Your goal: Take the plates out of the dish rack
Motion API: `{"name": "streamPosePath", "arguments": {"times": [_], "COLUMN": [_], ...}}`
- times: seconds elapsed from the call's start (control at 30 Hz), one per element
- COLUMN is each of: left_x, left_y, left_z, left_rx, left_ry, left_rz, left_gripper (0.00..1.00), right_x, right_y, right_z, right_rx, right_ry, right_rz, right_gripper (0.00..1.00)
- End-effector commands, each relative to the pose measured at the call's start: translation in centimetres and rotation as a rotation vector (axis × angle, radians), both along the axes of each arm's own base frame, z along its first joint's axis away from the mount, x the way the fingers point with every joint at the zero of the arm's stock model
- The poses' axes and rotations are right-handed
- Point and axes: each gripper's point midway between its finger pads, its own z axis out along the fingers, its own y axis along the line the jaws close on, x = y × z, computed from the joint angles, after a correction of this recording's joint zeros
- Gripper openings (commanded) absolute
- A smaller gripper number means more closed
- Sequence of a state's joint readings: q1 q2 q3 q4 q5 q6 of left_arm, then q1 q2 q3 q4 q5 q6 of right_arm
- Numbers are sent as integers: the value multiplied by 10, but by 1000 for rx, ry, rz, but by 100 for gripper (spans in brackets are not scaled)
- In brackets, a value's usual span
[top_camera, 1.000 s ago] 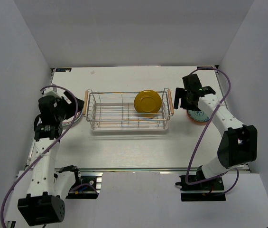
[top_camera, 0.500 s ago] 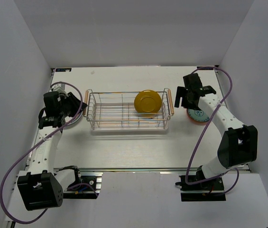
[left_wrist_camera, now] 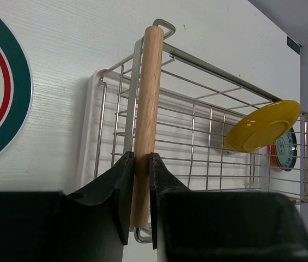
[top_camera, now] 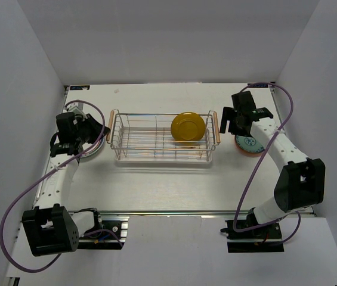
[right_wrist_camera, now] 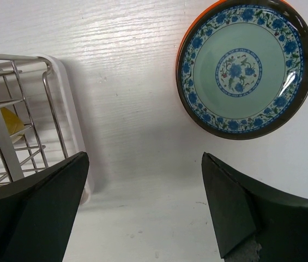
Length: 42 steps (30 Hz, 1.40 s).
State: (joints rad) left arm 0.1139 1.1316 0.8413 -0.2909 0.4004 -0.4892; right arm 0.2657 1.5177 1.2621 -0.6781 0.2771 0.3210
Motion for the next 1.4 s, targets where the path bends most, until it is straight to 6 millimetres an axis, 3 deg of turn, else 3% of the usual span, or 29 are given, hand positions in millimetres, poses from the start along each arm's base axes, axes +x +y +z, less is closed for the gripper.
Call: {"name": "streamPosePath", "arguments": {"times": [0.0, 0.13, 0.17, 0.23, 0.27, 0.33, 0.37, 0.4, 0.43, 0.5, 0.6, 0.63, 0.7, 0.73, 0.77, 0.8, 0.87, 1.0, 1.2, 1.37], "left_x": [0, 3, 1, 0, -3, -5, -8, -10, -11, -16, -25, -30, -33, -34, -37, -39, -41, -43, -39, -33], "left_y": [-12, -4, -1, 10, 15, 28, 32, 35, 41, 45, 49, 48, 45, 43, 39, 37, 31, 30, 24, 25], "left_z": [6, 11, 10, 17, 17, 33, 36, 43, 61, 73, 92, 99, 105, 109, 114, 117, 121, 121, 115, 103], "left_rx": [-25, -1, 8, 42, 56, 95, 105, 114, 133, 152, 179, 182, 191, 191, 187, 196, 196, 222, 225, 209], "left_ry": [-18, -14, 4, -5, 15, -13, -7, -19, -63, -85, -130, -156, -189, -212, -236, -252, -273, -280, -277, -244], "left_rz": [-50, -6, 13, 77, 103, 176, 197, 216, 244, 263, 283, 277, 251, 239, 218, 200, 163, 136, 91, 84], "left_gripper": [25, 30, 40, 49, 63, 68, 72, 82, 86, 98, 98, 98, 98, 98, 98, 98, 98, 98, 98, 98], "right_x": [5, 4, 6, 7, 12, 13, 20, 24, 31, 45, 66, 69, 74, 66, 58, 59, 46, 38, 19, 26], "right_y": [-1, -5, -9, -17, -25, -44, -54, -58, -61, -54, -19, 11, 39, 67, 77, 86, 111, 137, 158, 165], "right_z": [13, 13, 15, 20, 30, 42, 63, 73, 85, 117, 158, 161, 171, 173, 166, 182, 157, 137, 106, 78], "right_rx": [14, -5, -17, -34, -70, -137, -176, -186, -186, -174, -143, -74, -72, 10, 34, -2, 55, 7, -20, -48], "right_ry": [-54, -50, -55, -56, -76, -89, -138, -160, -200, -285, -424, -446, -479, -490, -447, -490, -399, -381, -324, -279], "right_rz": [5, -7, -17, -35, -51, -103, -136, -136, -128, -37, 251, 419, 661, 828, 913, 1021, 1203, 1444, 1681, 1736], "right_gripper": [89, 89, 89, 89, 89, 89, 89, 89, 89, 89, 89, 89, 89, 89, 89, 89, 89, 89, 89, 89]}}
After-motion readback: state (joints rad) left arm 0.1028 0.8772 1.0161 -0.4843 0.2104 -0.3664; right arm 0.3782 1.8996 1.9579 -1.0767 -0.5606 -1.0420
